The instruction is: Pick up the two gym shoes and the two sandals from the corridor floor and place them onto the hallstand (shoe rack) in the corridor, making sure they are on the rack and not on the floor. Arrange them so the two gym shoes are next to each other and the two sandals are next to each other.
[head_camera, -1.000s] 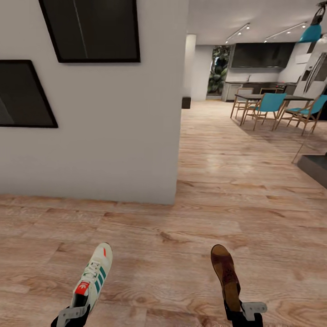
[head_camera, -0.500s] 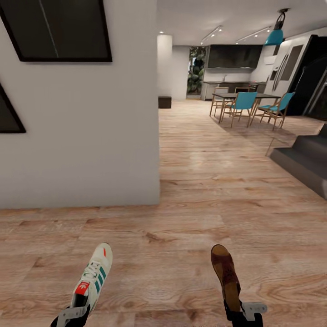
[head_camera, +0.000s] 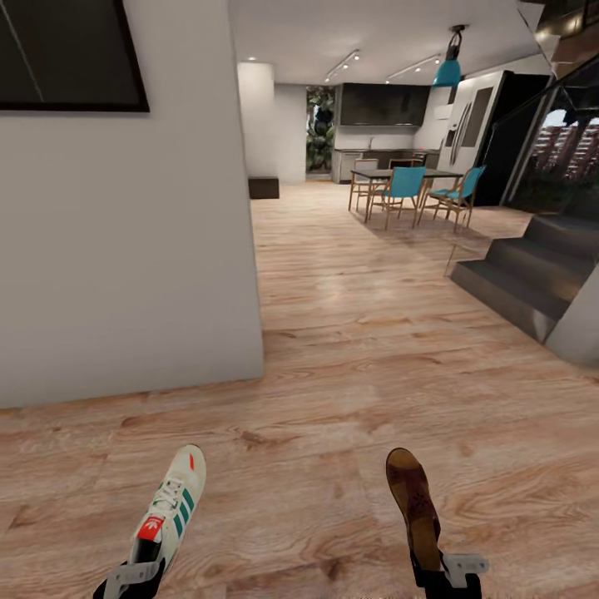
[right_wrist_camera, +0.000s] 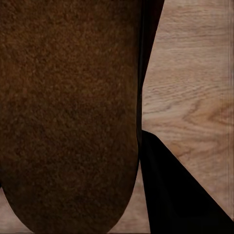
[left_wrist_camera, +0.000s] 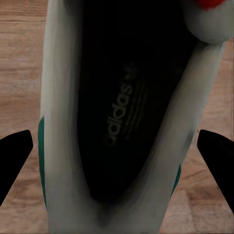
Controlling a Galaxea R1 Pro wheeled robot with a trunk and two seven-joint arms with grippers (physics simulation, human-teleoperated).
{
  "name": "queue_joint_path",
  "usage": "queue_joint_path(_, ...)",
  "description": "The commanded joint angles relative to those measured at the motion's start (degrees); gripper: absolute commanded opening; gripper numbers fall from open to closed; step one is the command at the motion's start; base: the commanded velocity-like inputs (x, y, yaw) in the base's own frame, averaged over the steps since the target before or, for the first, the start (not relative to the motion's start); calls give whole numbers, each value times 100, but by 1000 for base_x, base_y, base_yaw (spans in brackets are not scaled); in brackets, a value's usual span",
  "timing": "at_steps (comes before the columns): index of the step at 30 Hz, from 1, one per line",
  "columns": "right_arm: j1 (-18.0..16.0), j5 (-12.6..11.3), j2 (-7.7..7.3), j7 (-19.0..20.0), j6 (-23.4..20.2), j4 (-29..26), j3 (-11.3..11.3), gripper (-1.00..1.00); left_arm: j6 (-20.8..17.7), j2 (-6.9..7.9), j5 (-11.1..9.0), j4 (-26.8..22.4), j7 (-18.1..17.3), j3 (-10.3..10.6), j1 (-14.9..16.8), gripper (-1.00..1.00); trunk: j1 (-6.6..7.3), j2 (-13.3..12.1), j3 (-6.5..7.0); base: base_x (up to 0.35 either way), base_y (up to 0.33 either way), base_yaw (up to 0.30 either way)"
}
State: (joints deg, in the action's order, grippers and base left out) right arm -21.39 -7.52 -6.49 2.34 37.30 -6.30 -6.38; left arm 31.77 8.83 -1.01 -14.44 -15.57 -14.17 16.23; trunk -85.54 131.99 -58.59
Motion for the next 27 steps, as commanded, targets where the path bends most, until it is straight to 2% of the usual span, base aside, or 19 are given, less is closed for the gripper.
queue_joint_path(1,-5,-83,-2,30,14,6,-39,-100,6,-1,-13,2,-52,-42,3,-100,1,2,-4,0,0,-268)
queue_joint_path(27,-5,-83,-2,30,14,4,-39,-100,-4,-4,-13,-4,-43,-51,5,-100,1,2,-4,0,0,-268)
